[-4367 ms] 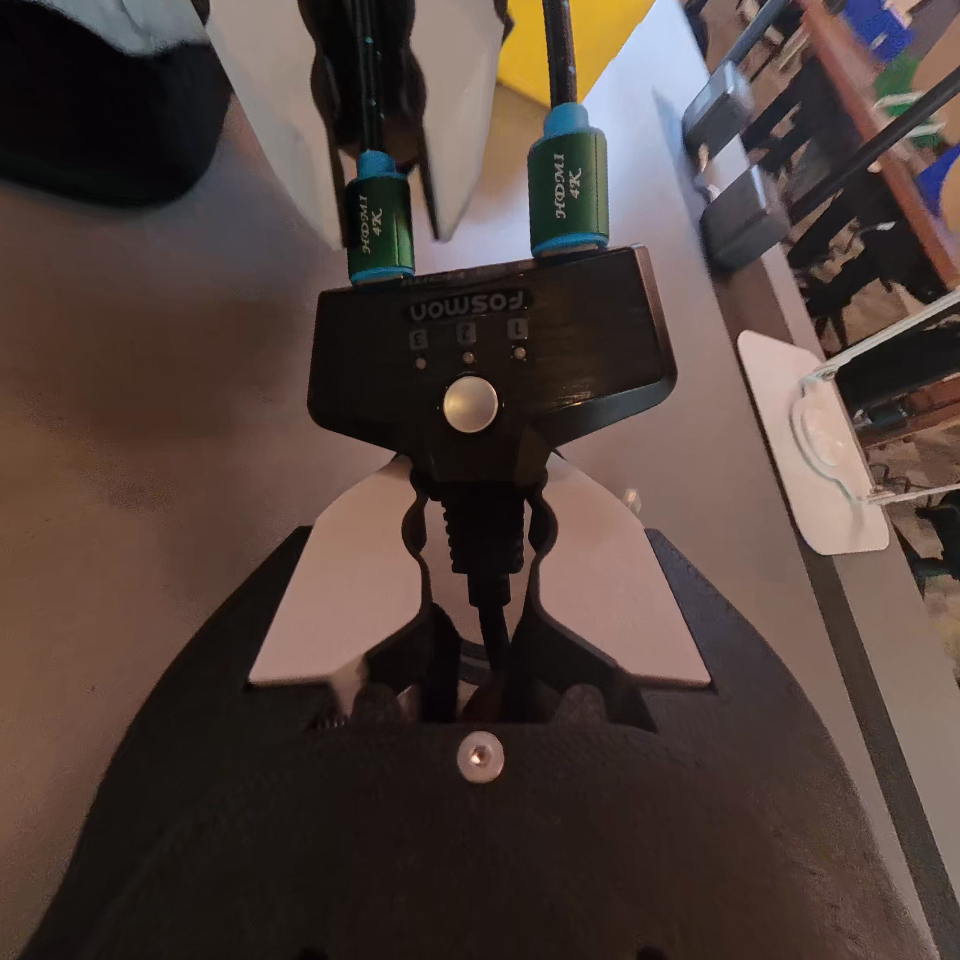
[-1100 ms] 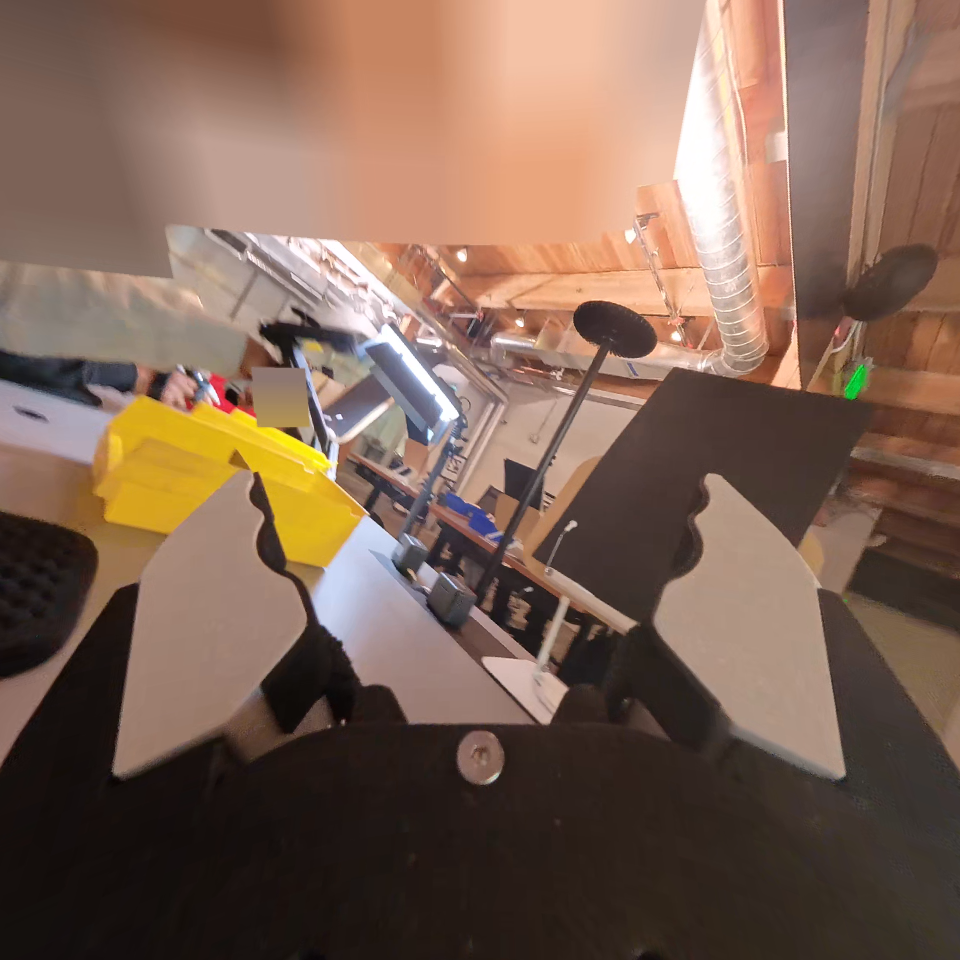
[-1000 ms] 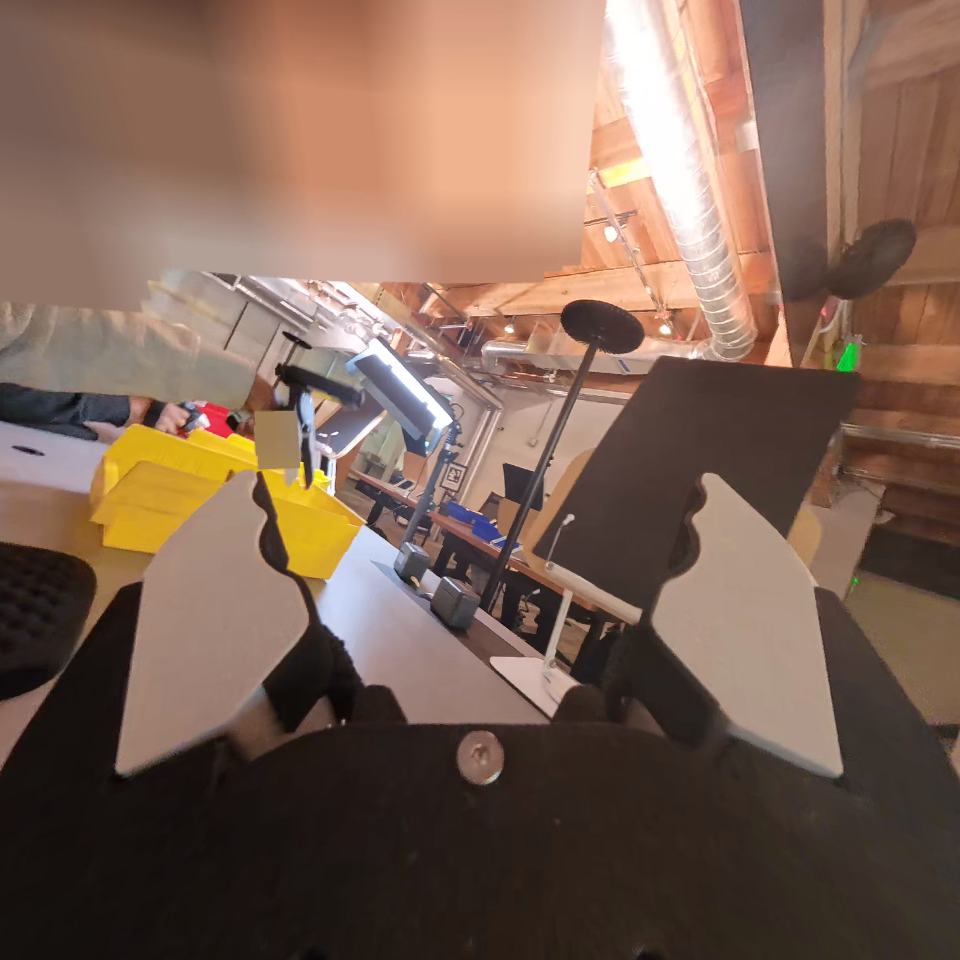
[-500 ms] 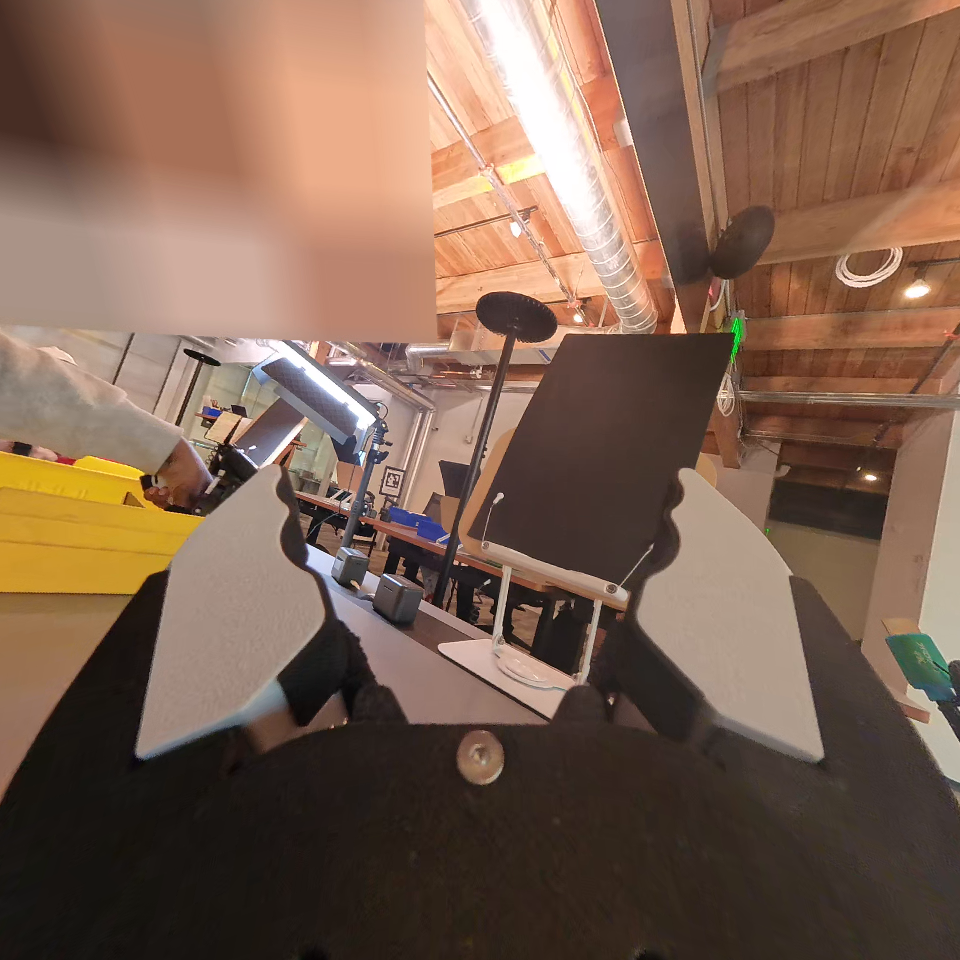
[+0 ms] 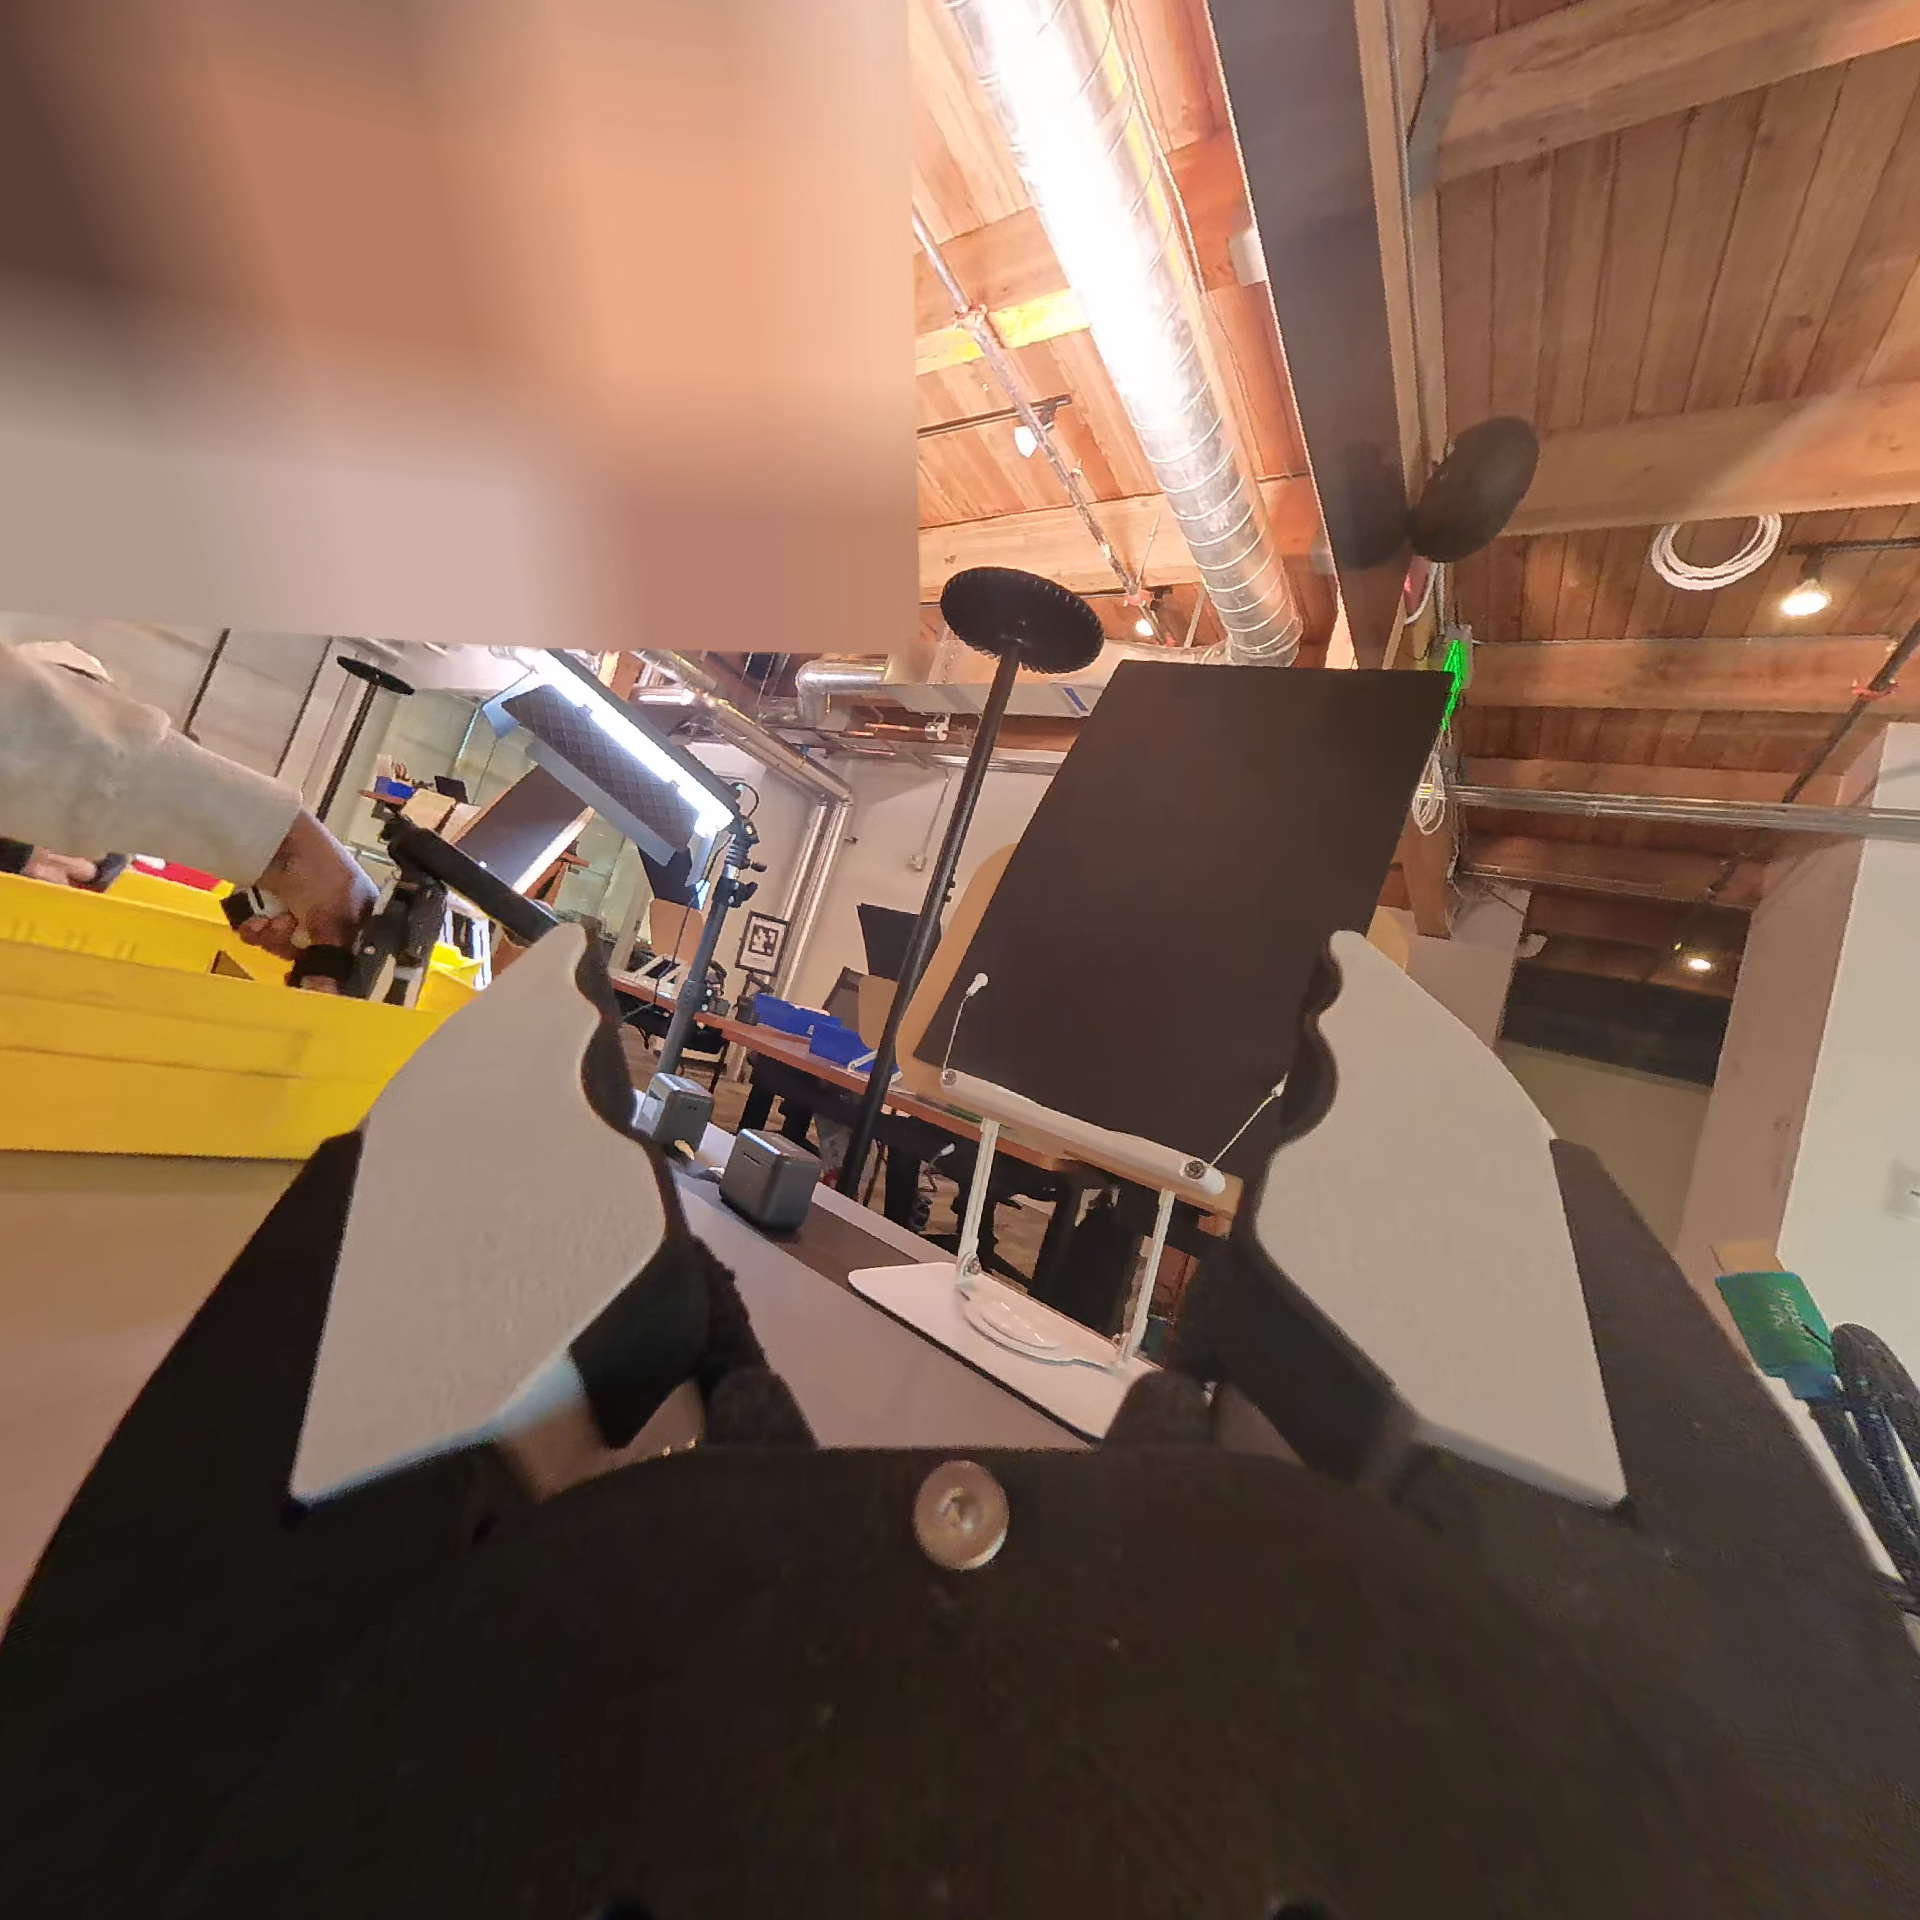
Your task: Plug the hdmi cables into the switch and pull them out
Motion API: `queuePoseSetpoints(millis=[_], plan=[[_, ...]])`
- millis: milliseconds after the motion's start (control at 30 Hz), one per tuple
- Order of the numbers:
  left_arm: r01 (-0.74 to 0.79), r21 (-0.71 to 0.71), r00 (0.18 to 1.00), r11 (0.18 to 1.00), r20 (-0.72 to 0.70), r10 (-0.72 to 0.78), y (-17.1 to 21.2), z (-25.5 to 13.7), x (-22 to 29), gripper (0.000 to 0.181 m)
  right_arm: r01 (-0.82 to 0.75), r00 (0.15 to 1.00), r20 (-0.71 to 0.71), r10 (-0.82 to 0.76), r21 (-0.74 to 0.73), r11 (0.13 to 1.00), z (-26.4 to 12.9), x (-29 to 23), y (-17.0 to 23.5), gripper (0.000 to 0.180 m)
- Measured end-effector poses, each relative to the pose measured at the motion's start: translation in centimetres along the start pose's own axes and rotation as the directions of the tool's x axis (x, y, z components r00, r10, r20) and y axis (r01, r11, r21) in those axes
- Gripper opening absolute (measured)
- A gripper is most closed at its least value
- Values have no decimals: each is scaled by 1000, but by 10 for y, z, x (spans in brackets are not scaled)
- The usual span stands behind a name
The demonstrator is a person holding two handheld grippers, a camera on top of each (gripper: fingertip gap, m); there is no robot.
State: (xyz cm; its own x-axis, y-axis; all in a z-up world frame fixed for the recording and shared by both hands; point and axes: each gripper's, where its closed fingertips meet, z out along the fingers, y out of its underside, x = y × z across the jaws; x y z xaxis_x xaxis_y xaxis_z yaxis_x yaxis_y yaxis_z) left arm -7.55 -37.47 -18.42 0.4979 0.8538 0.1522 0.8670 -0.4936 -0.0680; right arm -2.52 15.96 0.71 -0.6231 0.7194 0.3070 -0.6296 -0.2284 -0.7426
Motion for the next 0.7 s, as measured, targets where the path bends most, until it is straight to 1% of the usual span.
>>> queuePoseSetpoints(millis=[67,133,200,233,267,300,333,367,400,533,567,600,633,700], plan=[[-65,-30,998,997,-8,65,0,7,8,80,-6,1000,-1,6,4,1000,0,0,-1,122],[-139,-49,990,989,19,140,-4,14,10,77,3,1000,-3,-3,0,1000,0,0,0,122],[-149,11,989,989,22,148,-20,17,15,74,10,1000,-5,-10,0,1000,0,0,-1,121],[-152,22,987,988,52,151,-25,21,12,67,12,1000,-8,-12,-1,1000,0,1,-1,121],[-136,18,991,991,22,135,-25,23,15,66,14,1000,-11,-14,-3,1000,0,1,-1,121],[-72,8,997,997,-13,72,-25,24,16,66,15,1000,-14,-15,-5,1000,0,2,0,121],[-9,12,1000,1000,-30,10,-26,24,15,62,15,1000,-15,-15,-7,1000,-1,2,0,120],[10,14,999,1000,-33,-9,-26,24,15,57,17,1000,-15,-17,-9,1000,-1,2,1,120],[15,8,997,1000,-79,-15,-26,25,21,44,21,1000,-14,-22,-14,1000,0,1,2,120],[6,21,997,1000,-75,-4,-26,23,20,42,61,998,-3,-61,-52,997,1,-1,8,119],[3,41,997,999,-71,0,-27,18,17,27,67,998,-1,-67,-58,996,1,-2,9,119],[8,94,998,996,-64,-2,-32,7,14,15,69,998,0,-69,-60,996,1,-2,9,119],[7,106,998,994,-55,-1,-31,-2,10,15,67,998,-1,-67,-58,996,1,-2,8,118],[-11,89,1000,996,27,9,-22,-13,-4,14,62,998,-7,-62,-48,997,0,-1,6,118]])
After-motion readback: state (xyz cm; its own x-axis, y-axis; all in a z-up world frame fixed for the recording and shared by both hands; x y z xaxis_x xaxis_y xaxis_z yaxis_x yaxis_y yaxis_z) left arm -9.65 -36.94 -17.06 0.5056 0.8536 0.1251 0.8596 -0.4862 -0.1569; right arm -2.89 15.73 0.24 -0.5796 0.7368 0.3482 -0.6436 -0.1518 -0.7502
